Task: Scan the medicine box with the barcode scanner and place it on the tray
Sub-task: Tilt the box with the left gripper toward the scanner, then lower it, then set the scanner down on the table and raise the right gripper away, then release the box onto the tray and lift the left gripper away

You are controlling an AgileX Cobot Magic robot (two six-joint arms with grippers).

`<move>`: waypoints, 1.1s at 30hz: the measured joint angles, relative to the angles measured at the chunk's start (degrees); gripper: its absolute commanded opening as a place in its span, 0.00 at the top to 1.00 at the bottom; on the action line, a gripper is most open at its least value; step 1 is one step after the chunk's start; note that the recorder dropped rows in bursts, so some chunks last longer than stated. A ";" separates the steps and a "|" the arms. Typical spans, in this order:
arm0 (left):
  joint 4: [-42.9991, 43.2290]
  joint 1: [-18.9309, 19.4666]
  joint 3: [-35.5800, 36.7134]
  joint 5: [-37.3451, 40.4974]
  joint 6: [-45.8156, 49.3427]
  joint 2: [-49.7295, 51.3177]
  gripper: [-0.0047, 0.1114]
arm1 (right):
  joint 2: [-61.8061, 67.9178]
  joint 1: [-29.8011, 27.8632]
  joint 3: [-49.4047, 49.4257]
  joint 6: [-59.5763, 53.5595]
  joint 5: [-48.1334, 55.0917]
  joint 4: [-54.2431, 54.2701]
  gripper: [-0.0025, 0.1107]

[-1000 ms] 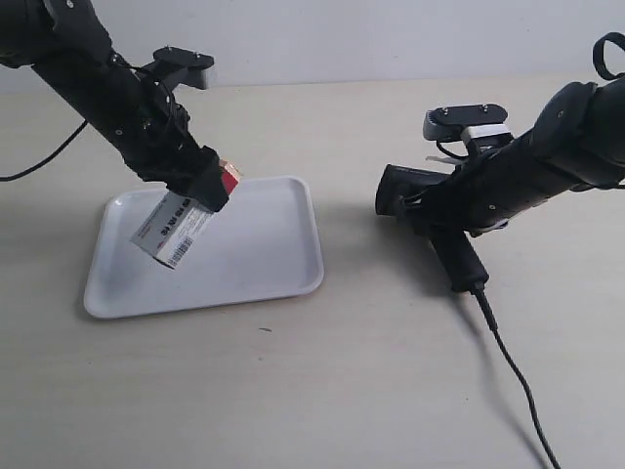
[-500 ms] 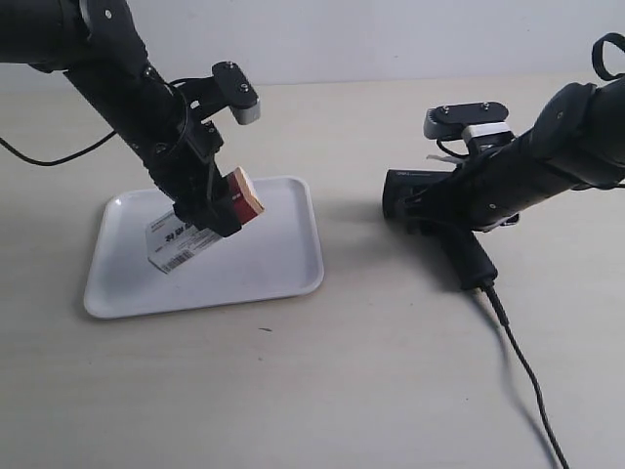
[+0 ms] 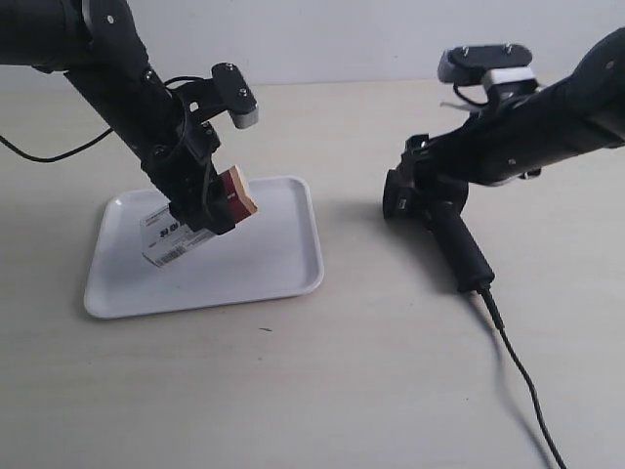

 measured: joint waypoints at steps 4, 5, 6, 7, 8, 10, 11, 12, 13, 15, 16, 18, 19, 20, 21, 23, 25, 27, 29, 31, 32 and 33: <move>-0.14 0.00 0.00 -2.10 0.00 2.49 0.89 | -6.52 0.00 -0.10 0.00 1.41 0.00 0.17; -0.14 0.00 0.00 -2.86 0.00 3.26 0.82 | -8.07 0.00 -0.10 0.00 2.30 0.00 0.17; -0.14 0.00 0.00 -3.49 0.00 3.99 0.77 | -9.50 0.00 -0.10 0.00 3.41 -0.20 0.18; -0.14 0.00 0.00 -3.80 0.00 4.52 0.70 | -10.76 0.00 -0.10 0.00 4.62 -0.18 0.18; -0.14 0.00 0.00 -4.33 0.00 4.96 0.60 | -11.88 0.00 -0.10 0.00 5.83 -0.40 0.19; -0.14 0.00 0.00 -4.77 0.00 5.51 0.44 | -13.61 0.00 -0.10 -0.11 7.73 -0.80 0.21; -0.14 0.00 0.00 -4.78 0.00 5.51 0.35 | -14.43 0.00 -0.10 -0.11 8.65 -0.92 0.23; -0.14 0.00 0.00 -4.78 0.00 5.51 0.26 | -15.17 0.00 -0.10 -0.23 9.48 -1.06 0.26; -0.14 0.00 0.00 -4.90 0.00 5.51 0.17 | -15.74 0.00 -0.10 -0.23 9.85 -1.06 0.29; -0.14 0.00 0.00 -4.99 0.00 5.51 0.05 | -17.21 0.00 0.69 -0.23 9.98 -1.06 0.38; -0.14 0.00 0.00 -4.99 0.00 5.51 0.06 | -18.07 0.00 1.19 -0.23 9.98 -1.06 0.43; -0.26 0.00 0.00 -4.99 0.00 5.51 0.07 | -21.03 0.00 3.31 -0.23 9.61 -1.18 0.57; -0.26 0.00 0.00 -4.99 0.00 5.51 0.09 | -22.33 0.00 4.08 -0.23 9.47 -1.18 0.62; -0.26 0.00 0.00 -4.87 -0.70 5.39 0.13 | -23.87 0.00 4.86 -0.23 9.12 -1.18 0.66; -0.26 0.00 -0.34 -4.34 -1.77 5.03 0.19 | -25.28 0.00 5.65 -0.23 8.87 -1.07 0.70; -0.16 0.78 -2.51 -0.20 -5.67 1.99 0.48 | -31.68 0.00 8.16 -0.23 7.62 -0.68 0.80; -1.04 1.61 -4.28 3.12 -8.09 -0.92 0.74 | -36.83 0.00 10.19 -0.23 6.00 0.21 0.85; -4.71 3.17 -5.75 6.58 -10.57 -6.16 0.94 | -43.87 0.00 14.14 -0.23 2.68 1.19 0.91; -12.06 5.19 -4.84 9.01 -11.58 -13.35 0.94 | -53.92 0.00 20.14 -0.23 -2.77 2.98 0.95; -19.08 6.34 -1.51 9.35 -11.14 -19.27 0.94 | -61.69 0.00 24.58 -0.23 -7.34 4.38 0.95; -22.52 6.74 1.55 8.86 -9.78 -22.94 0.94 | -64.87 0.00 26.95 -0.23 -9.06 4.74 0.95; -28.37 6.74 7.11 6.51 -6.60 -28.58 0.94 | -69.20 0.00 30.06 -0.23 -10.67 4.92 0.95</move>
